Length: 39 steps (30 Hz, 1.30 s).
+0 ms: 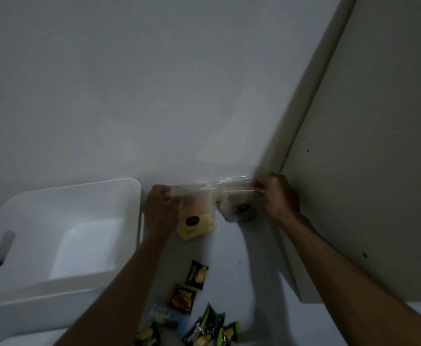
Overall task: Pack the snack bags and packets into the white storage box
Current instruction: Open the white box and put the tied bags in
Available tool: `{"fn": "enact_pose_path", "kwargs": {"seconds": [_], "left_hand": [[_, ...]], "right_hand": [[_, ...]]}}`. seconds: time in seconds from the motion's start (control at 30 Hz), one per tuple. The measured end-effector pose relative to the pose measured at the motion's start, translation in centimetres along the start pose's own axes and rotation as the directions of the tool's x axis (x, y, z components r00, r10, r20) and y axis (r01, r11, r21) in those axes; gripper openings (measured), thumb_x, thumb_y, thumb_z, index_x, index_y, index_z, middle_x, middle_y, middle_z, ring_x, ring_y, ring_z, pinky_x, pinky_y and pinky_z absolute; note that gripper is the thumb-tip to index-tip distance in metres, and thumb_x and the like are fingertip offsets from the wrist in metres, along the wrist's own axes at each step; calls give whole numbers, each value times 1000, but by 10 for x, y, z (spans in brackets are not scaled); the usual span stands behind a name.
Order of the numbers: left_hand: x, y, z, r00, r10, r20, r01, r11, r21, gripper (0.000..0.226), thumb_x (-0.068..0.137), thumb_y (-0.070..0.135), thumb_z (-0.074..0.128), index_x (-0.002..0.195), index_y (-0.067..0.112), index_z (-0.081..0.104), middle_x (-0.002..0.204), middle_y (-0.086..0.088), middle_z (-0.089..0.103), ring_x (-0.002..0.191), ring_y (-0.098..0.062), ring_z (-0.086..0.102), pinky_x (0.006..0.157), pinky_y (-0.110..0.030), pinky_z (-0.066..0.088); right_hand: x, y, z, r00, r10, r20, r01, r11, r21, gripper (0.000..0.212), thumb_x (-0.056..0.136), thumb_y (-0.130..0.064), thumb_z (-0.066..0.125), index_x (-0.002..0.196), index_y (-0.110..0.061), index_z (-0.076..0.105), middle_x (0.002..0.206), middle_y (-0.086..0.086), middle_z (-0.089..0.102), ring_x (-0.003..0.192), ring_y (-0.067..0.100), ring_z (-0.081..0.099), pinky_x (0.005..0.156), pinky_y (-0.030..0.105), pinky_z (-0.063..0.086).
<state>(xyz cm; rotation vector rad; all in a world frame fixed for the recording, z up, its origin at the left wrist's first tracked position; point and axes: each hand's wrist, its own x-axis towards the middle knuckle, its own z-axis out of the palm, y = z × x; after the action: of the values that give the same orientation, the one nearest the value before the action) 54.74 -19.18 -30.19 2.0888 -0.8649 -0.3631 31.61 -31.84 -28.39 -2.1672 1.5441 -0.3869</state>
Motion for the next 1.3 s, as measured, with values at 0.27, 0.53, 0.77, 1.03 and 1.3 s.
{"fn": "enact_pose_path", "kwargs": {"seconds": [0.27,0.53,0.77,1.03,1.3], "left_hand": [[3,4,-20,949,205,239,-282,892,354,9,83,6,67,81,7,76,88,-16,71,83,-35,66,74,-39,53],[-6,61,-64,962,215,166,-251,939,235,16,88,23,67,84,11,76,86,-8,72,77,-25,66,69,-31,51],[13,105,-165,949,303,89,-315,922,224,15,88,26,69,92,15,78,100,-5,75,88,-23,68,81,-35,54],[14,94,-295,935,351,56,-355,907,227,11,86,29,71,87,21,78,97,-2,75,91,-23,67,87,-43,53],[27,61,-350,938,339,76,-347,901,260,13,85,35,72,89,25,77,105,-1,73,102,-26,63,95,-46,46]], "right_hand": [[-8,-29,-28,980,-113,164,168,910,-379,20,90,-28,56,101,-26,72,105,9,61,97,32,63,80,33,49],[-30,-62,-91,967,-192,168,244,885,-397,10,92,-25,65,97,-28,73,104,2,65,105,21,56,71,30,44],[-69,-141,-171,962,-258,87,271,881,-389,14,88,-18,69,86,-31,72,92,-1,64,77,19,63,59,28,46],[-135,-266,-181,903,-427,-50,383,853,-354,7,87,-27,73,86,-33,73,96,-4,64,95,15,54,70,40,56],[-175,-348,-117,898,-427,-106,388,882,-268,16,89,-37,68,98,-25,74,107,1,61,106,19,49,80,46,54]]}}
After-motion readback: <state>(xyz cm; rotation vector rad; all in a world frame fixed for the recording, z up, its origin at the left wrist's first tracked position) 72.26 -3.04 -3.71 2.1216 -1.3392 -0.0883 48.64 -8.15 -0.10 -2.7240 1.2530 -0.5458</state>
